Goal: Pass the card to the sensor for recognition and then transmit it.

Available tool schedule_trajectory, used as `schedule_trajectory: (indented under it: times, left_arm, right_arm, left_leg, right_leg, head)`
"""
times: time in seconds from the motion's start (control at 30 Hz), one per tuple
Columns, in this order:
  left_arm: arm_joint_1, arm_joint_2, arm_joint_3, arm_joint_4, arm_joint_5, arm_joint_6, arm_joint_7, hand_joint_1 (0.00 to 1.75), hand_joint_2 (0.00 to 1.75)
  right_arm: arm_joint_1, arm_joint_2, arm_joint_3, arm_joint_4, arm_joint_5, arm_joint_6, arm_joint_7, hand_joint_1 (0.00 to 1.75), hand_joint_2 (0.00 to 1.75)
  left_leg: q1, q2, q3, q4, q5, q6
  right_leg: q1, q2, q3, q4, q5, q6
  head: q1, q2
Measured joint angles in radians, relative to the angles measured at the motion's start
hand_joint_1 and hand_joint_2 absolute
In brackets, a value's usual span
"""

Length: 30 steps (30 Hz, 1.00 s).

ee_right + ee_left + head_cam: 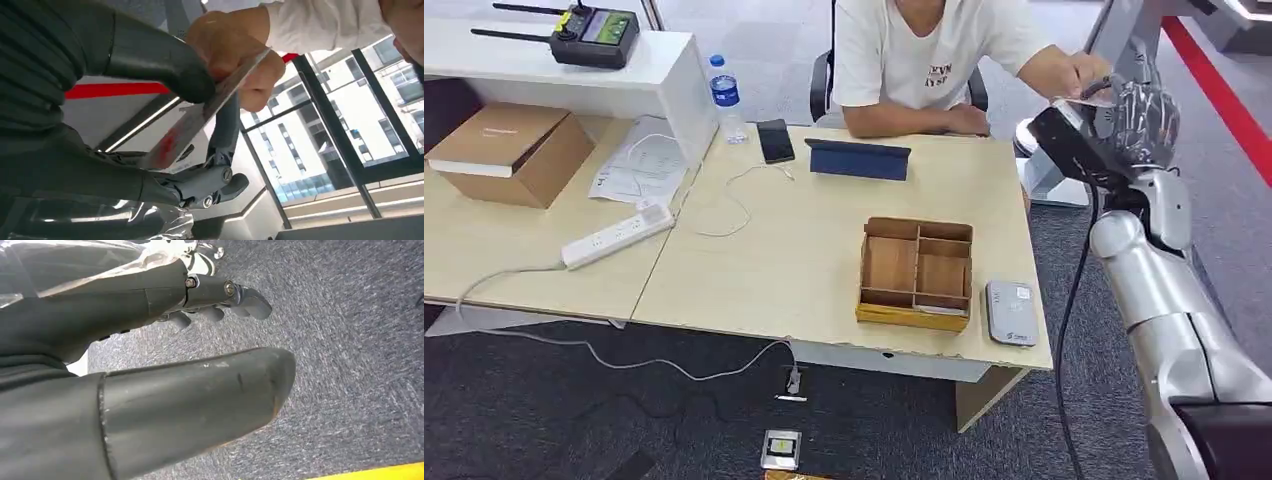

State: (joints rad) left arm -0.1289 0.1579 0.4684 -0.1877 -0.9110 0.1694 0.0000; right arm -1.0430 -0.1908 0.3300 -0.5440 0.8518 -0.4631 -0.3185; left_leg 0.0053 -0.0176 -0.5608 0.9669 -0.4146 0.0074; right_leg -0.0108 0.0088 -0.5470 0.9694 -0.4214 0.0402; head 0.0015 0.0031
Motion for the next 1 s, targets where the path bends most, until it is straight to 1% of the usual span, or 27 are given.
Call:
schedule_trajectory:
  times: [0.33, 0.87, 1.0]
  left_arm:
    - [0.000, 0.000, 0.000, 0.000, 0.001, 0.004, 0.005, 0.00, 0.00]
    - [0.000, 0.000, 0.000, 0.000, 0.001, 0.004, 0.007, 0.00, 0.00]
    - [0.001, 0.000, 0.000, 0.000, 0.006, 0.004, 0.011, 0.00, 0.00]
  right_arm:
    - [0.000, 0.010, 0.005, 0.013, -0.014, 0.003, -0.016, 1.75, 1.75]
    - [0.000, 0.021, 0.009, 0.013, -0.018, 0.006, -0.016, 1.75, 1.75]
    - [0.002, 0.022, 0.010, 0.009, -0.032, 0.023, -0.024, 1.75, 1.75]
  left_leg:
    - [0.000, 0.000, 0.000, 0.000, 0.000, 0.000]
    - [0.000, 0.000, 0.000, 0.000, 0.000, 0.000]
    - [0.000, 0.000, 0.000, 0.000, 0.000, 0.000]
  right_leg:
    - [0.000, 0.000, 0.000, 0.000, 0.000, 0.000]
    - [0.000, 0.000, 0.000, 0.000, 0.000, 0.000]
    - [0.000, 0.000, 0.000, 0.000, 0.000, 0.000]
  head:
    - [0.000, 0.000]
    - [0.000, 0.000]
    - [0.000, 0.000]
